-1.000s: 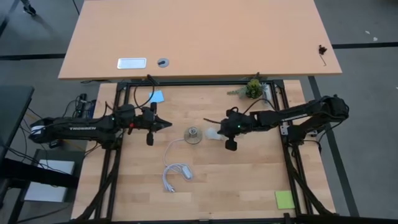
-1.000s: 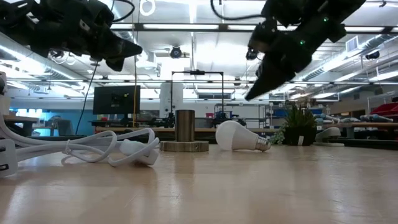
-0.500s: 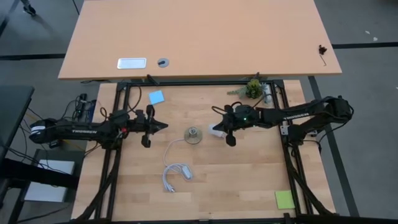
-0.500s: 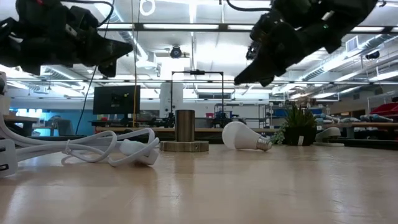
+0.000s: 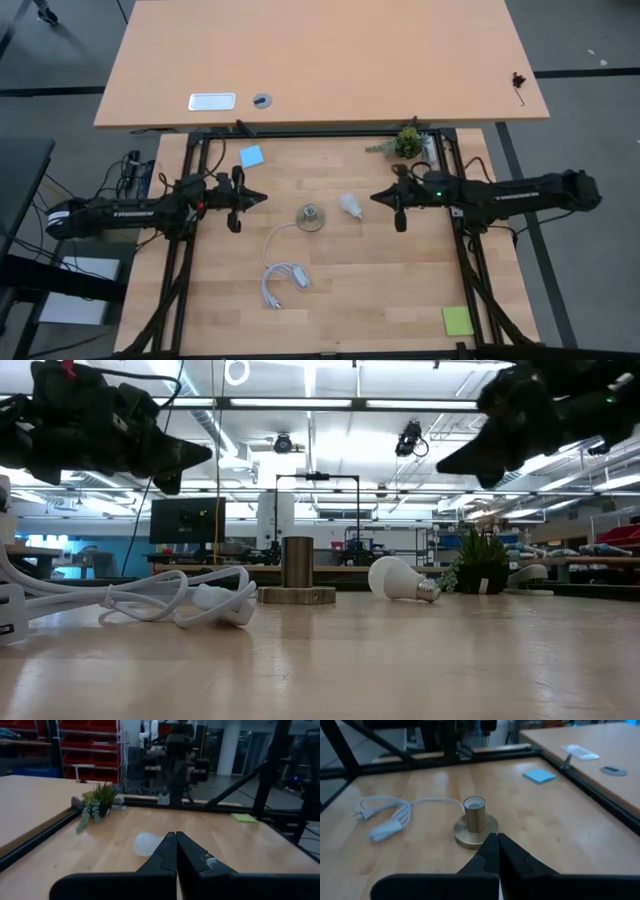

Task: Screw lightbulb
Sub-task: Return to Home Position

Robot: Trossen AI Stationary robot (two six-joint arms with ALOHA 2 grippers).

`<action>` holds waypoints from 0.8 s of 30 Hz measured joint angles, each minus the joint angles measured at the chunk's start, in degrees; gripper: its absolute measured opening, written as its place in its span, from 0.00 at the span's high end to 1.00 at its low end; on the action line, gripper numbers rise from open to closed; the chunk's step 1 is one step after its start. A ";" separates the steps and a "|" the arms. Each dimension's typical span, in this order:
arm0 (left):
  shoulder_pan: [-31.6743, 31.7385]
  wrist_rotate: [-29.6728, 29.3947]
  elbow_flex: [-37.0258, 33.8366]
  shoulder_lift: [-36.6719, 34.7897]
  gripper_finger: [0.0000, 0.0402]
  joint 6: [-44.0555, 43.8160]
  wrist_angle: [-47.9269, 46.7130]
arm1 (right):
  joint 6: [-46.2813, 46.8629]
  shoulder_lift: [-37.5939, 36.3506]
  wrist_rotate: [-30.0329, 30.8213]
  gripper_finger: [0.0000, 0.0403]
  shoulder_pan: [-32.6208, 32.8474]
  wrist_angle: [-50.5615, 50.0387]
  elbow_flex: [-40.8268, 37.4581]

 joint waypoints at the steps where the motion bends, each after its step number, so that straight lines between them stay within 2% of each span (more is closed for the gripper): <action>1: 0.28 0.00 -0.01 -0.24 1.00 0.00 -0.68 | 0.20 -1.80 0.44 0.99 0.00 0.00 -1.07; 11: 0.39 0.14 -0.02 -4.41 1.00 1.73 -5.50 | 1.36 -14.52 2.16 1.00 0.00 -0.78 -8.64; 16: 0.41 -0.33 -0.02 -9.22 1.00 2.63 -9.61 | 1.59 -20.44 2.38 1.00 0.11 -3.96 -9.86; 21: 0.39 -3.52 -0.20 -15.56 1.00 2.99 -14.26 | 1.31 -25.70 3.54 1.00 0.11 -6.93 -10.59; 24: 0.26 -5.05 -2.51 -18.99 1.00 2.25 -11.91 | 1.24 -28.50 3.55 1.00 0.11 -7.23 -11.08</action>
